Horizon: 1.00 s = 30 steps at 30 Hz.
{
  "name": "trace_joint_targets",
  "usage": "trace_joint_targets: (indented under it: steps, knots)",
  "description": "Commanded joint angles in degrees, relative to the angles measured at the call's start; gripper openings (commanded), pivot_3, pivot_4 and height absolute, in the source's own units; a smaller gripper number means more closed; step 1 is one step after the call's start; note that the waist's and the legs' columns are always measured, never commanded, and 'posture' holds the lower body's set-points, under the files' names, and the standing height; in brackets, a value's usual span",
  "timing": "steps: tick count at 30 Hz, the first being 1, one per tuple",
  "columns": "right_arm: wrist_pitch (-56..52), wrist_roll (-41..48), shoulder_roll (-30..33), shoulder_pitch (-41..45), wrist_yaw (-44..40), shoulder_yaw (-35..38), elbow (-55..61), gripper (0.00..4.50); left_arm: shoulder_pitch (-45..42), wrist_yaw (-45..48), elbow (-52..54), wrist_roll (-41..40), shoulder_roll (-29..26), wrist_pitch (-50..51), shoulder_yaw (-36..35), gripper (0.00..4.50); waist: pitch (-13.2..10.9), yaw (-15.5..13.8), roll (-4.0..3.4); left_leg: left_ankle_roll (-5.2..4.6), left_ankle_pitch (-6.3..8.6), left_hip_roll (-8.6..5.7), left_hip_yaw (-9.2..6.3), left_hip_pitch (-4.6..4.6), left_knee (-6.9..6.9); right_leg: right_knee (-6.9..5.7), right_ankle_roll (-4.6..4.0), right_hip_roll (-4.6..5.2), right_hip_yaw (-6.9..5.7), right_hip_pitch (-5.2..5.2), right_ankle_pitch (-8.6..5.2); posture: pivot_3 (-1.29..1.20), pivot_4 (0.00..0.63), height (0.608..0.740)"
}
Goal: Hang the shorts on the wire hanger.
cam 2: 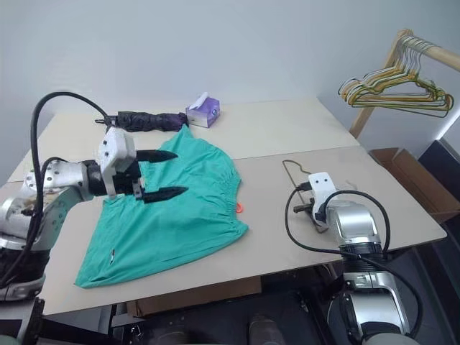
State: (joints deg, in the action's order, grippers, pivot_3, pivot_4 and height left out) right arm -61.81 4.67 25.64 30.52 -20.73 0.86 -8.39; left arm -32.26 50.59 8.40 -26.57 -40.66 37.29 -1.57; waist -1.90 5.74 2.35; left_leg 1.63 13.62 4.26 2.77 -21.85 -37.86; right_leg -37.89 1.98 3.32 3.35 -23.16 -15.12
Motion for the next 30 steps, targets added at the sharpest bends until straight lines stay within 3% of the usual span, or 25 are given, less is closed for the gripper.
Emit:
trace_joint_targets:
  steps: [1, 5, 9, 11, 16, 22, 29, 30]
  knots:
    - [2.0, 0.9, -0.7, 1.6, 0.9, 1.4, 7.7, 0.01, -4.2, -7.1, -4.2, -7.2, 5.4, 9.9, -6.6, 4.5, 0.0, -0.1, -0.02, 0.0, 0.0, 0.0, 0.0, -0.04, 0.0, -0.02, 0.01, 0.0, 0.0, -0.04, 0.0, -0.02, 0.0, 0.74]
    - [4.2, 2.1, -1.8, 2.0, -0.6, -0.5, 14.2, 0.01, -6.9, -14.7, -9.9, -10.7, 10.2, 18.6, -12.0, 4.5, 0.0, -0.1, -0.05, -0.01, 0.01, -0.02, -0.07, -0.21, 0.0, 0.01, 0.01, 0.0, -0.02, -0.16, 0.0, -0.02, 0.0, 0.74]
    - [13.4, -0.4, -2.2, 1.8, -1.5, -6.0, 19.4, 0.01, -9.2, -21.3, -12.8, -22.9, 17.9, 26.9, -23.4, 4.5, 0.0, -0.3, -0.05, -0.02, 0.01, -0.06, -0.12, -0.22, 0.0, 0.03, 0.03, 0.06, -0.06, -0.15, 0.01, 0.0, 0.0, 0.74]
    - [21.4, -3.3, -0.8, 0.0, -2.5, -10.6, 22.5, 0.01, -8.6, -23.4, -9.7, -29.6, 21.6, 30.0, -26.3, 4.5, 0.0, -0.4, -0.05, -0.02, 0.01, -0.07, -0.16, -0.25, 0.0, 0.04, 0.03, 0.06, -0.07, -0.15, 0.02, 0.0, 0.0, 0.74]
    - [33.6, -5.0, -1.5, -2.2, -3.5, -13.8, 25.5, 0.01, -8.5, -32.9, -8.9, -40.8, 26.7, 32.9, -32.0, 4.5, 0.0, -1.3, -0.03, -0.01, 0.01, -0.13, -0.26, -0.32, 0.0, 0.1, 0.05, 0.11, -0.12, -0.14, 0.02, 0.03, 0.0, 0.74]
    - [40.9, -6.1, -4.2, -2.6, -4.0, -16.0, 27.0, 0.01, -7.4, -40.9, -7.9, -50.1, 28.7, 31.6, -33.7, 4.5, 0.0, -2.3, -0.01, -0.01, 0.01, -0.19, -0.29, -0.16, 0.0, 0.07, 0.04, 0.12, -0.09, -0.03, 0.04, 0.04, 0.0, 0.74]
    - [42.6, -7.2, -6.2, -3.1, -5.0, -18.2, 28.8, 0.01, -6.8, -44.9, -7.7, -49.8, 27.7, 27.8, -30.8, 4.5, 0.0, -3.9, -0.01, 0.0, 0.0, -0.22, -0.28, -0.17, 0.0, 0.1, 0.03, 0.12, -0.1, -0.02, 0.05, 0.04, 0.0, 0.74]
    - [42.6, -7.1, -6.1, -3.3, -5.4, -18.4, 29.0, 0.0, -6.6, -44.8, -7.4, -49.4, 27.7, 26.8, -30.4, 4.32, 0.0, -4.1, -0.01, 0.0, 0.0, -0.22, -0.28, -0.17, 0.0, 0.11, 0.03, 0.12, -0.1, -0.02, 0.05, 0.04, 0.0, 0.74]
